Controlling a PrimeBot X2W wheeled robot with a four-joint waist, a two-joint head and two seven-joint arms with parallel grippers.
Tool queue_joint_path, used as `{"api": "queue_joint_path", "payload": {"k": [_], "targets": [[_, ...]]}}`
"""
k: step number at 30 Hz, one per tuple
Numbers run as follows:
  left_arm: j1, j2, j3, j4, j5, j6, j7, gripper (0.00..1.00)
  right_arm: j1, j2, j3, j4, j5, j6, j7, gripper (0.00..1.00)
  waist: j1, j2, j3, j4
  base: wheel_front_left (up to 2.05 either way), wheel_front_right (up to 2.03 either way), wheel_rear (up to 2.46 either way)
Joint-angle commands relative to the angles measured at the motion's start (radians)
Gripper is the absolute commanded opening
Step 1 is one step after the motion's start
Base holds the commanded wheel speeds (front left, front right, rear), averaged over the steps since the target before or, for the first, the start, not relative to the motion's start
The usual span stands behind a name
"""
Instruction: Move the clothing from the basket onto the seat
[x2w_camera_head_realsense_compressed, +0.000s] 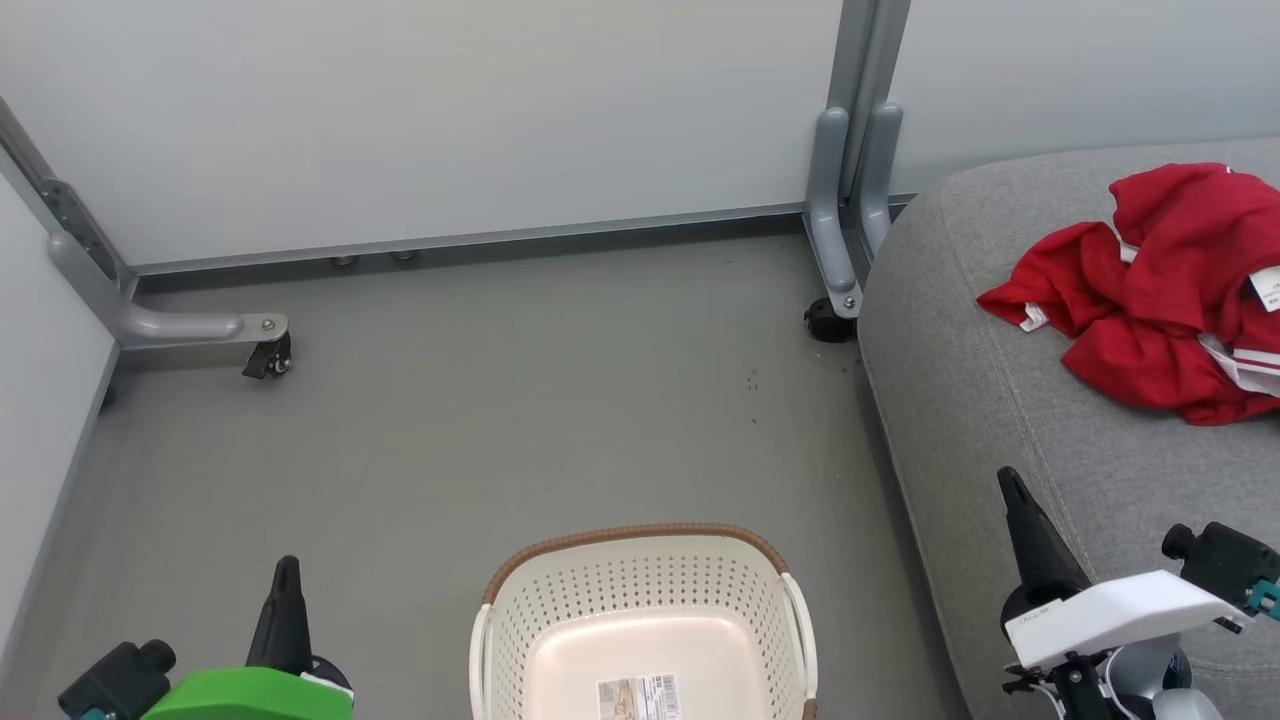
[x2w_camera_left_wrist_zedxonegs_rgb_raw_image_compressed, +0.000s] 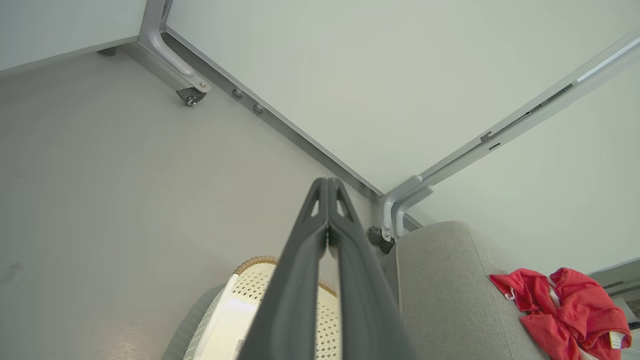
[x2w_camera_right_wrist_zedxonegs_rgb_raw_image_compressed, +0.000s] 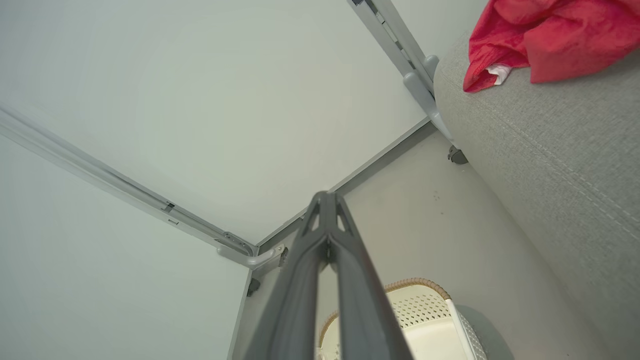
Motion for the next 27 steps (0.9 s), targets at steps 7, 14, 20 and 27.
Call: {"api": "queue_joint_path", "payload": {"k": [7, 14, 20, 27], "targets": [[-0.048, -0.003, 0.017, -0.006, -0.107, -0.012, 0.027, 0.0, -0.045, -0.01, -0.01, 0.015, 0.117, 0.0, 0.01, 0.0, 0.0, 0.0, 0.001, 0.002, 0.0, 0.0, 0.0], [-0.061, -0.004, 0.027, -0.004, -0.186, -0.017, 0.048, 0.0, -0.058, -0.011, -0.017, 0.036, 0.202, 0.0, 0.016, 0.0, 0.0, 0.0, 0.003, 0.003, 0.0, 0.0, 0.0], [-0.074, -0.005, 0.035, -0.003, -0.252, -0.022, 0.067, 0.0, -0.071, -0.012, -0.023, 0.052, 0.273, 0.0, 0.023, 0.0, 0.0, 0.0, 0.004, 0.005, 0.0, 0.0, 0.0], [-0.087, -0.007, 0.043, -0.001, -0.321, -0.027, 0.084, 0.0, -0.084, -0.012, -0.03, 0.071, 0.347, 0.0, 0.03, 0.0, 0.0, 0.0, 0.006, 0.006, 0.0, 0.0, 0.0]]}}
